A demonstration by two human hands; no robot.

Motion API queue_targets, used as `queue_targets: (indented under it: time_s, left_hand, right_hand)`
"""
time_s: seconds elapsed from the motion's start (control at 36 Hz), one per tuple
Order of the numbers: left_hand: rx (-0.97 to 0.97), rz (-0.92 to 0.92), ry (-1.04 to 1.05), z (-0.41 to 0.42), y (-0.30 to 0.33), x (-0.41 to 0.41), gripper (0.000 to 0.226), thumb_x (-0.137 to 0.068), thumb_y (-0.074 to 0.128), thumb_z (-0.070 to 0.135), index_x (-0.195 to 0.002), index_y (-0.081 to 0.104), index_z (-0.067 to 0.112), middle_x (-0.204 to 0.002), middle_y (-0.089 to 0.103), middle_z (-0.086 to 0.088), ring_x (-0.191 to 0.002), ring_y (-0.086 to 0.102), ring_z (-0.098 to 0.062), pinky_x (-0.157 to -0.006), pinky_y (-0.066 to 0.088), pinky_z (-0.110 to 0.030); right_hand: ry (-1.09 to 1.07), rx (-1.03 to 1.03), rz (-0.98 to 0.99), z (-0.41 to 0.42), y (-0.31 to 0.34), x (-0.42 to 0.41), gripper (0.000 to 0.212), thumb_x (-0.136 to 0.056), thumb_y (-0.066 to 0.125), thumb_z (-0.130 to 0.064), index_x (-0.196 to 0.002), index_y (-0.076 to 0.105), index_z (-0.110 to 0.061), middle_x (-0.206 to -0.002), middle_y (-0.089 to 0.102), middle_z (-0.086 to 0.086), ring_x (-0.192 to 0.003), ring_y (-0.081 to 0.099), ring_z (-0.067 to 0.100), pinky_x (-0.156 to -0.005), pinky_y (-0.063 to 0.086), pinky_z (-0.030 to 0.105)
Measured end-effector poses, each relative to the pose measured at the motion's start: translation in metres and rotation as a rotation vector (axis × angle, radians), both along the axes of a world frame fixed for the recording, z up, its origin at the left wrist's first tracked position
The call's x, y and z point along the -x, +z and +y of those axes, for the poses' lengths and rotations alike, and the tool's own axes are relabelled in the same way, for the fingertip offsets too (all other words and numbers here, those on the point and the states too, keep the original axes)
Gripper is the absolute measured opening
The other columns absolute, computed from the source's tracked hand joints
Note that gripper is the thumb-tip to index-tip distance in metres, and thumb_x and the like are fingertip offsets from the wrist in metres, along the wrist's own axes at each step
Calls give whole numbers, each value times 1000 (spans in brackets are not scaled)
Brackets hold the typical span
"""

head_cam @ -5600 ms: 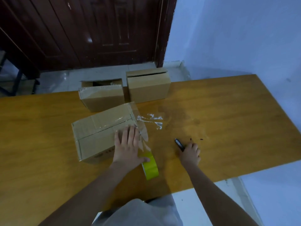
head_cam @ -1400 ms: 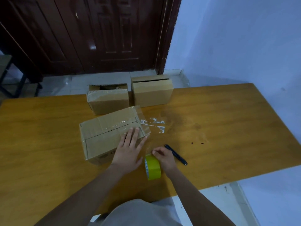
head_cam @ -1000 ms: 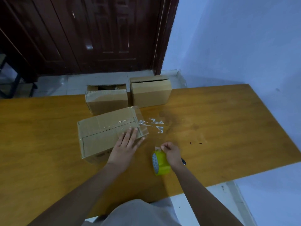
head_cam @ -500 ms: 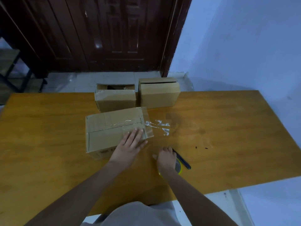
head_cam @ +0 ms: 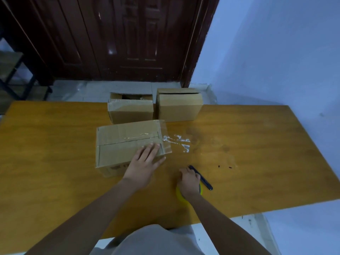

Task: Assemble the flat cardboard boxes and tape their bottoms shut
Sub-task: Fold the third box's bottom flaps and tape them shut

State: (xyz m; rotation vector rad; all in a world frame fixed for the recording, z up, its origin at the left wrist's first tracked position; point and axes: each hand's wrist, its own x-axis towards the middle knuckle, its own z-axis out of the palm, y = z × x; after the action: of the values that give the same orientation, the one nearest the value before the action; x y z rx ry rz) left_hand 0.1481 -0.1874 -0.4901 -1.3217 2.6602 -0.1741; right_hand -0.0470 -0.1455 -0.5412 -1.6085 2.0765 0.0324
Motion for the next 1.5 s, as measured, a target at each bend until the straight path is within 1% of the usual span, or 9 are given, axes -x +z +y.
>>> queue_targets:
  time_s: [0.17, 0.33, 0.5, 0.61, 0.72, 0.89, 1.0, 1.39, 1.5]
  left_hand:
    - [-36, 86, -11, -2, 0, -1, 58, -59, 80, 34, -115, 67, 32, -145, 41, -18, -132, 40, -38, -105, 32, -53]
    - [-38, 419, 11, -9, 9, 0, 39, -75, 49, 34, -113, 57, 29, -123, 60, -11, -111, 57, -35, -91, 45, -52]
    - [-241, 863, 211, -29, 28, -6, 37, -91, 35, 35, -123, 46, 21, -103, 66, -6, -90, 61, -28, -70, 51, -35]
    - [-190, 715, 305, -42, 27, -11, 39, -98, 43, 27, -133, 43, 10, -131, 49, -8, -125, 41, -24, -96, 37, -35]
    - [-161, 482, 391, -43, 15, -18, 57, -97, 25, 45, -144, 29, 14, -151, 27, -2, -142, 14, -21, -115, 15, -41]
    - [-213, 424, 397, -45, 15, -20, 89, -76, -5, 62, -149, 22, 17, -156, 19, 3, -144, 8, -18, -116, 11, -38]
    - [-205, 446, 394, -45, 14, -23, 89, -77, -2, 62, -148, 26, 17, -155, 24, 1, -144, 13, -19, -116, 12, -39]
    - [-214, 424, 402, -48, 14, -22, 90, -75, -4, 63, -147, 26, 18, -155, 21, 3, -144, 10, -18, -116, 12, -39]
    - [-202, 427, 400, -48, 15, -23, 88, -76, -2, 64, -147, 26, 19, -155, 22, 4, -144, 11, -18, -115, 11, -38]
  right_hand:
    - [-39, 20, -110, -7, 13, 12, 32, -98, 44, -24, -128, 55, -19, -131, 52, 0, -122, 47, 22, -104, 34, 39]
    - [-208, 91, -253, -24, 28, 32, 37, -97, 41, -8, -133, 50, -9, -142, 39, 7, -79, 56, 21, -67, 49, 30]
    - [-234, 211, -300, -43, 54, 28, 31, -100, 38, -11, -128, 52, -9, -137, 41, 7, -110, 54, 28, -87, 48, 39]
    - [-149, 352, -342, -62, 76, 9, 28, -98, 43, -12, -123, 57, -13, -124, 49, 3, -99, 55, 17, -86, 47, 31]
    - [6, 444, -369, -76, 90, -16, 27, -96, 45, -12, -120, 59, -12, -115, 52, 0, -98, 55, 13, -83, 47, 26]
    - [223, 418, -242, -89, 88, -45, 35, -94, 45, -13, -127, 56, -13, -126, 55, 4, -118, 49, 22, -99, 42, 34]
    - [97, 285, -246, -89, 79, -53, 41, -96, 42, -19, -137, 45, -17, -134, 48, 6, -127, 41, 26, -104, 38, 45]
    - [46, 37, -425, -110, 81, -57, 45, -100, 26, -32, -139, 42, -19, -143, 41, 8, -133, 33, 26, -110, 28, 44]
    - [38, -84, -486, -120, 89, -49, 41, -97, 25, -34, -115, 59, -19, -124, 56, 9, -118, 47, 29, -101, 38, 40]
